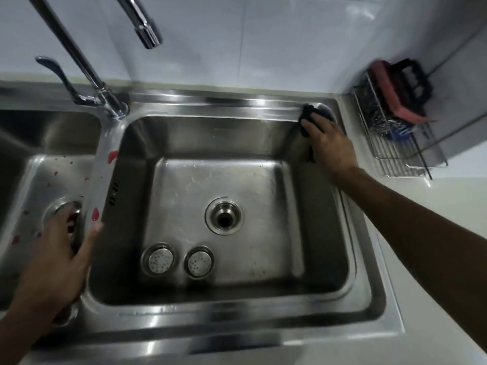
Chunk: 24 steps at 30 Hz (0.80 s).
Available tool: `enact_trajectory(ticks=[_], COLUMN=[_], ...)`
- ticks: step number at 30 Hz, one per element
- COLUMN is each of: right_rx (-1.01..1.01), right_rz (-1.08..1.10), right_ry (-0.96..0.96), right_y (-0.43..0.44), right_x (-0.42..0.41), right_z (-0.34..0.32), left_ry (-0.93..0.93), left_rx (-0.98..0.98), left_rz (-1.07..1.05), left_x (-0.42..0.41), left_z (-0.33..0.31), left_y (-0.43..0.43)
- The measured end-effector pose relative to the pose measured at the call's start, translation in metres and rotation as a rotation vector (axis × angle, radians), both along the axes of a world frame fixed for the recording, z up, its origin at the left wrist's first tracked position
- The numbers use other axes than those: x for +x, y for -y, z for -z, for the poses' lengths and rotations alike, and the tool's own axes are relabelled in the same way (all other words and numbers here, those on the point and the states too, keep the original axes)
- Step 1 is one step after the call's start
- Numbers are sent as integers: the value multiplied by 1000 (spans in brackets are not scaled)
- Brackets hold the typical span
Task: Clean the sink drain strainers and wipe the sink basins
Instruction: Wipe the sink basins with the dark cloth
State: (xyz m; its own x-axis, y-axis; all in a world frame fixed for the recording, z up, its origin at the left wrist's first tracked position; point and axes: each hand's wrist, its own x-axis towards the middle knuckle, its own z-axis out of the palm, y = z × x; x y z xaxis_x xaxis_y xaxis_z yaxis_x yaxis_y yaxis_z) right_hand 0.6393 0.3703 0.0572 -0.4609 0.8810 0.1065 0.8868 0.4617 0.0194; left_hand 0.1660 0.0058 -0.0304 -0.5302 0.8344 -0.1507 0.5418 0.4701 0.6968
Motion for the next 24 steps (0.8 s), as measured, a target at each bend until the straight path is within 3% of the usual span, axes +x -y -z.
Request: enact_trajectory(ticks=[7, 15, 24], right_rx=[-27, -30, -44], right_rz=[-40, 15, 269], right_ry=[37, 25, -249], right_y=[75, 194, 299], right_x=[27, 64, 64], right_z=[-11, -5, -18], left_ry=[-133, -288, -553], left_rx=[84, 132, 135], left_rz=[-43, 35, 115], left_x=[7, 53, 72], left_z=[0, -50, -72], left_y=[-9, -12, 2])
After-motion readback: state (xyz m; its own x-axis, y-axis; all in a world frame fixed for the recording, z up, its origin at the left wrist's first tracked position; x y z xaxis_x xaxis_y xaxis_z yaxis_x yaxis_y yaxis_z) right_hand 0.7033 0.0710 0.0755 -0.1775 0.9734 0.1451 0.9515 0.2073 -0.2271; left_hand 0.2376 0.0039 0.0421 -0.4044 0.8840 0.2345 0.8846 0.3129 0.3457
